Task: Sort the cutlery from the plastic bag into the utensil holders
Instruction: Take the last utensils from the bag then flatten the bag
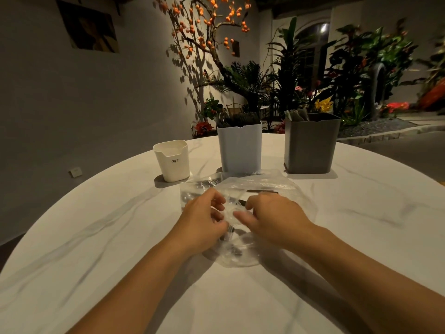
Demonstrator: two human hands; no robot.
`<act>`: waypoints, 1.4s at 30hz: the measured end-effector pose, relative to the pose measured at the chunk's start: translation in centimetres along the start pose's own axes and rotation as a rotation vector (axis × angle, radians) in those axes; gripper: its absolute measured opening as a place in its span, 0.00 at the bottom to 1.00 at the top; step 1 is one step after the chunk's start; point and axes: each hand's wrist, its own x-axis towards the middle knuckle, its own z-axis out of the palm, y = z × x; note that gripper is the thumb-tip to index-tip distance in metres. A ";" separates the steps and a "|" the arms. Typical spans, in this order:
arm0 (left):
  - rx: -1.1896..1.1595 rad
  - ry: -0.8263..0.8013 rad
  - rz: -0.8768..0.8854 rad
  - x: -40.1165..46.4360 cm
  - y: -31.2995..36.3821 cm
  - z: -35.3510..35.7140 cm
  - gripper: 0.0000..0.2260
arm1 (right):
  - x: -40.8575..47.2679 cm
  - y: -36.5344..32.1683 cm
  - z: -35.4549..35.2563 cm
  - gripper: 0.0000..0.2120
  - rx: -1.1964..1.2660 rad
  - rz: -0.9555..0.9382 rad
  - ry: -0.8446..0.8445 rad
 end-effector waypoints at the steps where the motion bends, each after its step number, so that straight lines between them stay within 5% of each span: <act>1: -0.056 -0.026 -0.027 0.0 0.0 0.1 0.17 | 0.2 -0.4 0.2 0.29 -0.031 0.007 0.000; 3: -0.132 -0.063 -0.067 0.1 0.0 0.1 0.18 | 0.4 -0.9 0.6 0.33 -0.060 0.023 -0.019; 6: -0.102 0.046 -0.070 0.3 0.1 -0.1 0.16 | 0.7 -0.8 0.6 0.26 0.070 0.028 -0.058; 11: 0.260 0.164 0.056 -0.1 0.5 -0.9 0.18 | 0.7 0.2 -0.1 0.17 0.244 0.042 -0.101; 20: 0.564 0.135 0.089 -0.4 0.6 -0.1 0.06 | 0.4 0.0 -0.6 0.23 0.380 0.056 -0.126; 24: 0.513 0.106 0.033 -0.4 0.5 0.1 0.01 | 0.7 -0.2 -0.4 0.25 0.444 0.078 -0.177; 28: 0.468 0.084 0.032 -0.5 0.3 0.4 0.08 | 0.9 -0.3 -0.4 0.24 0.501 0.084 -0.205; 36: 0.423 0.125 0.043 -0.4 0.5 0.2 0.08 | 1.0 -0.2 -0.4 0.03 0.635 0.136 -0.238; 42: 0.240 0.180 0.067 -0.1 1.0 0.6 0.11 | 0.8 -0.2 -0.4 0.02 0.766 0.124 -0.193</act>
